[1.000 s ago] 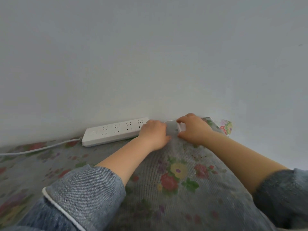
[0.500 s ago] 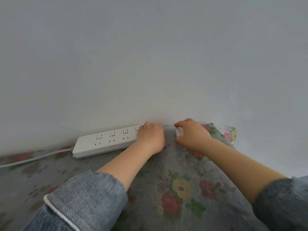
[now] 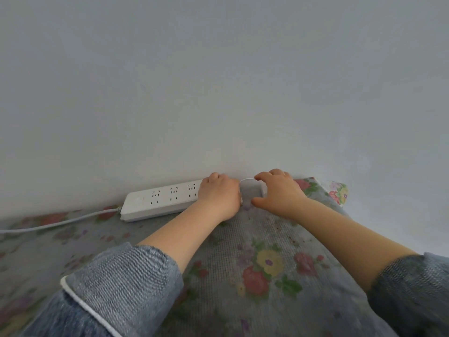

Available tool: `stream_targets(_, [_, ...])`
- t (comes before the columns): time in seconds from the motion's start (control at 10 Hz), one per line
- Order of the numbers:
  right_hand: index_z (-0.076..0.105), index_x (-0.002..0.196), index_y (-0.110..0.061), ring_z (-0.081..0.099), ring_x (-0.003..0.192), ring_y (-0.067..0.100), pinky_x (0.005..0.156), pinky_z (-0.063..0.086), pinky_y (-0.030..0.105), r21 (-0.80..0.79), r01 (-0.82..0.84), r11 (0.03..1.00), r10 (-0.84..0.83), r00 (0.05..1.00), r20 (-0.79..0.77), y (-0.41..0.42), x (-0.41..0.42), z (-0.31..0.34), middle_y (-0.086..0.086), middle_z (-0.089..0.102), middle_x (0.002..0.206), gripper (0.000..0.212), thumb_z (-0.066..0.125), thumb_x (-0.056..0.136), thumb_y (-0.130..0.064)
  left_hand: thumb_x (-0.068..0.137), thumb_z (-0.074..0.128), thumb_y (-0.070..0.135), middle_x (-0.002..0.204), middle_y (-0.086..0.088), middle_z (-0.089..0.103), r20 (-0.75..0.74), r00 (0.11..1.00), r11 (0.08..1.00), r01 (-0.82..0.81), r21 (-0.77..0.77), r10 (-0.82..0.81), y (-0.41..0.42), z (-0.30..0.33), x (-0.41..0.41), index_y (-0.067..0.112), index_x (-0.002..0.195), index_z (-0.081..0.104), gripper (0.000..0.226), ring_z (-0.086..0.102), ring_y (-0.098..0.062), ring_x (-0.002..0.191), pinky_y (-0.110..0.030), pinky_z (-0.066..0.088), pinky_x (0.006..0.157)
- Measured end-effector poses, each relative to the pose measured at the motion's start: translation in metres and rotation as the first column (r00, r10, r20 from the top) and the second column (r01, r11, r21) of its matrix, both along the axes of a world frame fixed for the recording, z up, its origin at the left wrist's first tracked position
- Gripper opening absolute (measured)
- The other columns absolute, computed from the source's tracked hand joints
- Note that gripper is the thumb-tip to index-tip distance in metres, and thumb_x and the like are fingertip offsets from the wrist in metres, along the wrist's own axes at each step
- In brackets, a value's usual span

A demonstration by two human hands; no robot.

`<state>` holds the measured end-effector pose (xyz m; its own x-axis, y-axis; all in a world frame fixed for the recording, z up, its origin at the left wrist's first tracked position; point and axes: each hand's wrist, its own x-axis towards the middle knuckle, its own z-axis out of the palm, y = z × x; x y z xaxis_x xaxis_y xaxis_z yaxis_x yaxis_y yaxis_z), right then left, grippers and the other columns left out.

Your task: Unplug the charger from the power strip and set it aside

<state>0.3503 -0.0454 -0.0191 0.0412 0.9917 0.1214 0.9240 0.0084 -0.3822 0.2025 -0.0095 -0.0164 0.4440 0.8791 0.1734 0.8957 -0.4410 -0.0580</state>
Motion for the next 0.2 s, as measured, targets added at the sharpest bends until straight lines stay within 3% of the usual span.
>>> stream_targets(0.2, [0.041, 0.134, -0.02, 0.038, 0.126, 0.03, 0.101, 0.037, 0.043, 0.039, -0.039, 0.998, 0.039, 0.999, 0.002, -0.0104, -0.0186, 0.006, 0.012, 0.045, 0.135, 0.064, 0.062, 0.079, -0.044, 0.094, 0.041, 0.029, 0.126, -0.01, 0.057, 0.047, 0.999, 1.0, -0.023, -0.02, 0.024, -0.0107, 0.0049, -0.0206, 0.019, 0.125, 0.057, 0.036, 0.048, -0.033, 0.116, -0.042, 0.041, 0.09])
